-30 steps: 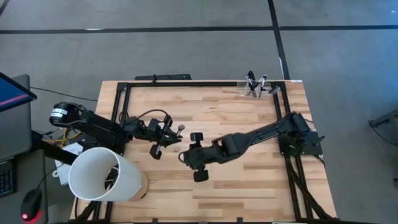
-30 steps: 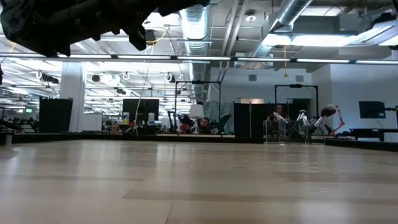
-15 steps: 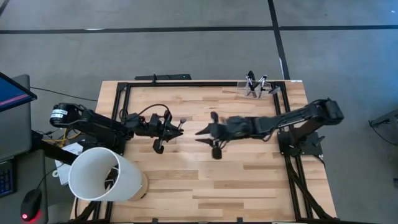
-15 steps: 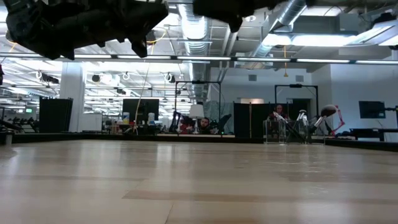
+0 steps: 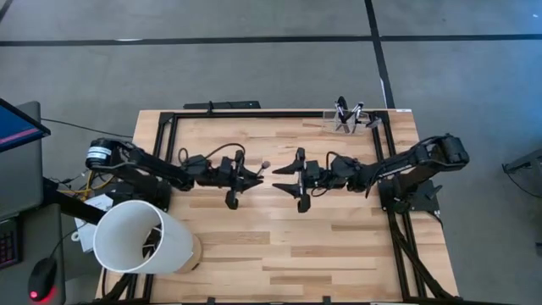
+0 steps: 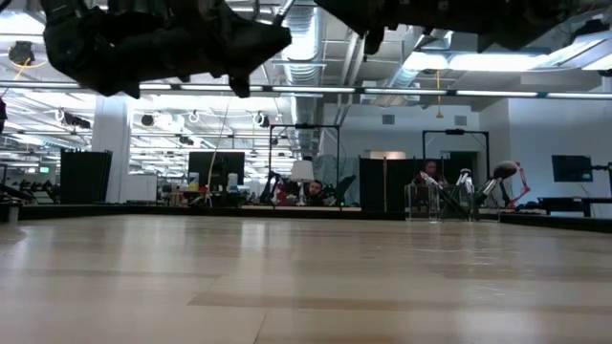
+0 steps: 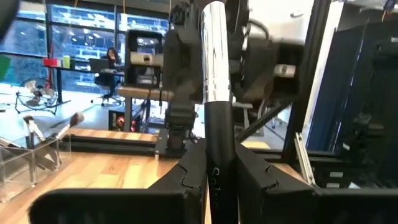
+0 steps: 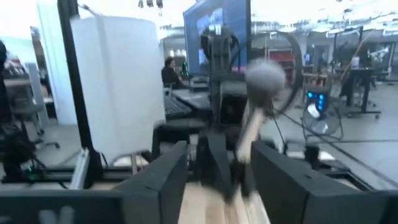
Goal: Put items in baskets/containers
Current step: Put the powder brush into the right section of the transparent organizer
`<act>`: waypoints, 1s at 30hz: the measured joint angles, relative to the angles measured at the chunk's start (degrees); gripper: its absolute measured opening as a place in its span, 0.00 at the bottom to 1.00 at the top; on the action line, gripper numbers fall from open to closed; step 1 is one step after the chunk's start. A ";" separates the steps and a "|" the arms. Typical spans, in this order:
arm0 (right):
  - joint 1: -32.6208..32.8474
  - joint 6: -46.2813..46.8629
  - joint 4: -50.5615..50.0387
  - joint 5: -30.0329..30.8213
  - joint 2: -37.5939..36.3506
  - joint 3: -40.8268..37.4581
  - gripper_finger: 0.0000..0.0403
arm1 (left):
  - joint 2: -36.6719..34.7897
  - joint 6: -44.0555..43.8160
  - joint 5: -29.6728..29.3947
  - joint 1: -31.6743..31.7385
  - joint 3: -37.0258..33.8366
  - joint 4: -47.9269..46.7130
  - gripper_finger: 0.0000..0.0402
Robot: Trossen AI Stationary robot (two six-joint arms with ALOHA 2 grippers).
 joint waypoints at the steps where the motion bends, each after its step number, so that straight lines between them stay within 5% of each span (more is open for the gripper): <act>1: 0.01 0.65 0.41 -0.01 0.28 0.02 0.45 | 0.83 0.13 0.02 -0.07 0.55 -0.15 0.12; 10: -0.04 2.44 -0.27 0.75 0.58 -0.02 0.58 | 2.80 0.06 1.30 -2.12 1.96 0.81 0.13; 22: -0.04 2.55 3.52 0.77 1.12 0.01 0.54 | 2.78 0.09 1.16 -3.13 1.96 1.48 0.13; 30: -0.02 2.57 13.92 0.65 9.30 1.37 0.49 | 2.78 0.06 1.16 -3.11 1.96 1.46 0.10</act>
